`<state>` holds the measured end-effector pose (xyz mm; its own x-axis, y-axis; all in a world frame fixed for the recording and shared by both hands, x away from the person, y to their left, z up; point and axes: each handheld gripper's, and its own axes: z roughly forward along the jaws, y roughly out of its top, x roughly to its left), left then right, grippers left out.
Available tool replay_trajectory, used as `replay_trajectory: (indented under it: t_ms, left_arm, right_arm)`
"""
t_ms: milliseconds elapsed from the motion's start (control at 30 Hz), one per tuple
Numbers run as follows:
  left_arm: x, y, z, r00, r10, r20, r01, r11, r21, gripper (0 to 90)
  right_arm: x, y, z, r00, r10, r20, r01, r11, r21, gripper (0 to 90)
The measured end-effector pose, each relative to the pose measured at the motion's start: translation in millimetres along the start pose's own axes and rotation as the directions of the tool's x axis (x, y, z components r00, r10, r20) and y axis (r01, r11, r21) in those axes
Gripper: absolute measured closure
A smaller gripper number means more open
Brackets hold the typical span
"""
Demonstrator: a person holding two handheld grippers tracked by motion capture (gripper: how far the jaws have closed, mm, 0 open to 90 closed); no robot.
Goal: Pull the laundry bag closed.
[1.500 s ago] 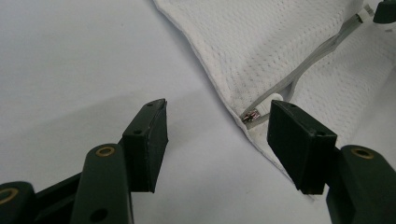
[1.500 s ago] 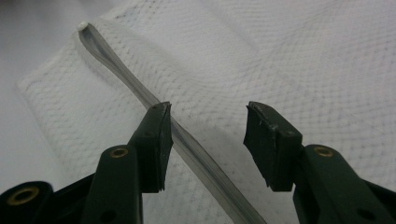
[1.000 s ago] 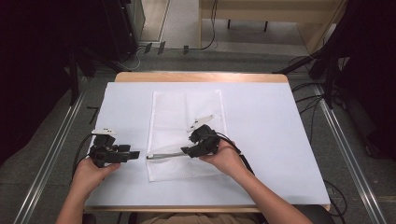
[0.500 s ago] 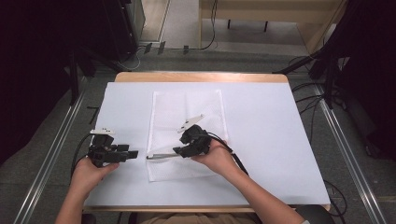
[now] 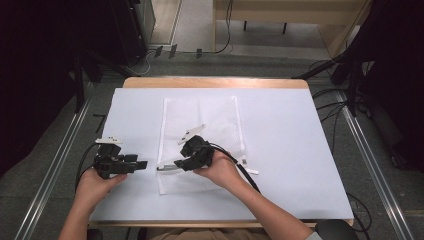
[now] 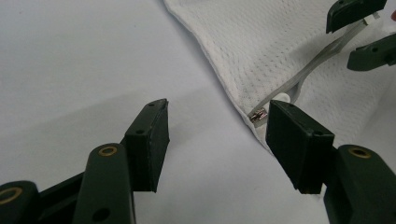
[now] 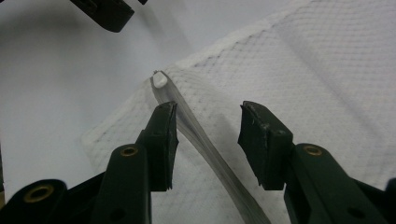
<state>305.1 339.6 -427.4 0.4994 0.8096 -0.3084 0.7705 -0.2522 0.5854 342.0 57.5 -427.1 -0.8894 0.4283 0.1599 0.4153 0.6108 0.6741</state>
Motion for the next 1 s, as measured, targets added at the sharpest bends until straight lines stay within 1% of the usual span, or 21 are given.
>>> replay_trajectory:
  t_ms: [200, 367, 467, 533, 567, 633, 833, 1000]
  left_arm:
    - [0.0, 0.1, 0.0, 1.0000, 0.002, 0.000, -0.002, 1.0000, -0.001, 39.9]
    - [0.1, 0.2, 0.3, 1.0000, 0.004, 0.000, -0.004, 1.0000, -0.002, 39.7]
    - [0.1, 0.2, 0.2, 1.0000, 0.004, 0.002, -0.004, 1.0000, -0.003, 40.2]
    - [0.1, 0.2, 0.3, 1.0000, 0.005, 0.002, -0.005, 1.0000, -0.002, 40.1]
    - [0.0, 0.3, 0.2, 1.0000, 0.005, 0.002, -0.005, 1.0000, -0.002, 40.2]
    - [-0.3, 0.3, 0.1, 1.0000, 0.007, -0.003, -0.007, 1.0000, -0.002, 40.1]
    - [-0.1, 0.2, 0.0, 1.0000, 0.007, -0.004, -0.007, 1.0000, -0.004, 39.9]
    - [0.2, 0.2, 0.2, 1.0000, 0.007, -0.001, -0.007, 1.0000, -0.004, 39.8]
  right_arm:
    - [8.6, 1.1, 11.3, 0.9996, 0.003, -0.028, -0.003, 1.000, 0.004, 61.2]
    - [12.5, 3.4, 19.8, 0.9986, 0.008, -0.053, -0.008, 1.000, 0.000, 66.0]
    - [14.7, 3.7, 25.1, 0.9976, 0.009, -0.069, -0.008, 1.000, 0.016, 69.0]
    - [16.4, 3.6, 28.7, 0.9968, 0.001, -0.080, 0.001, 1.000, 0.023, 71.1]
    - [17.0, 3.7, 30.5, 0.9967, -0.007, -0.081, 0.009, 1.000, 0.022, 71.4]
    - [19.1, 4.1, 33.0, 0.9966, 0.002, -0.082, 0.001, 0.999, 0.034, 71.5]
    - [20.6, 5.0, 42.4, 0.9961, 0.008, -0.088, -0.003, 0.999, 0.051, 71.4]
    - [21.0, 6.1, 49.3, 0.9954, 0.004, -0.096, 0.002, 0.998, 0.066, 71.6]
